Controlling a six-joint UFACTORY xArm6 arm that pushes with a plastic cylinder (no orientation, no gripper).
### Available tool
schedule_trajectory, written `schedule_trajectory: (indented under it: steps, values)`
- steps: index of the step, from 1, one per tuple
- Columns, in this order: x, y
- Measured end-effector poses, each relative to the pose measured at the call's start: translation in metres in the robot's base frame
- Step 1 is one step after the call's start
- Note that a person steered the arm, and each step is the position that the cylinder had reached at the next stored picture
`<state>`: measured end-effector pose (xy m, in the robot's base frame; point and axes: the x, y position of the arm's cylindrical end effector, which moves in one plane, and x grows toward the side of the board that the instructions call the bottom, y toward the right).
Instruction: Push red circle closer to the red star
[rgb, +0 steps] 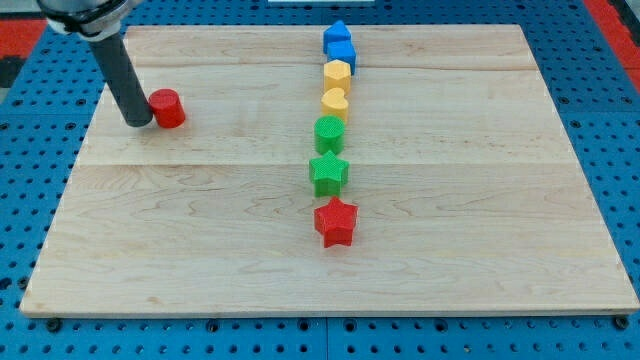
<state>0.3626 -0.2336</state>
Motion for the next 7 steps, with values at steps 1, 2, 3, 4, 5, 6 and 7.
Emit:
schedule_trajectory:
  steps: [1,2,3,4,5,6,7]
  values:
    - [-0.027,-0.023]
    - [-0.002,0.061]
    - [0.101,0.09]
    - [0.142,0.124]
    - [0.101,0.054]
    - [0.042,0.054]
    - [0.023,0.112]
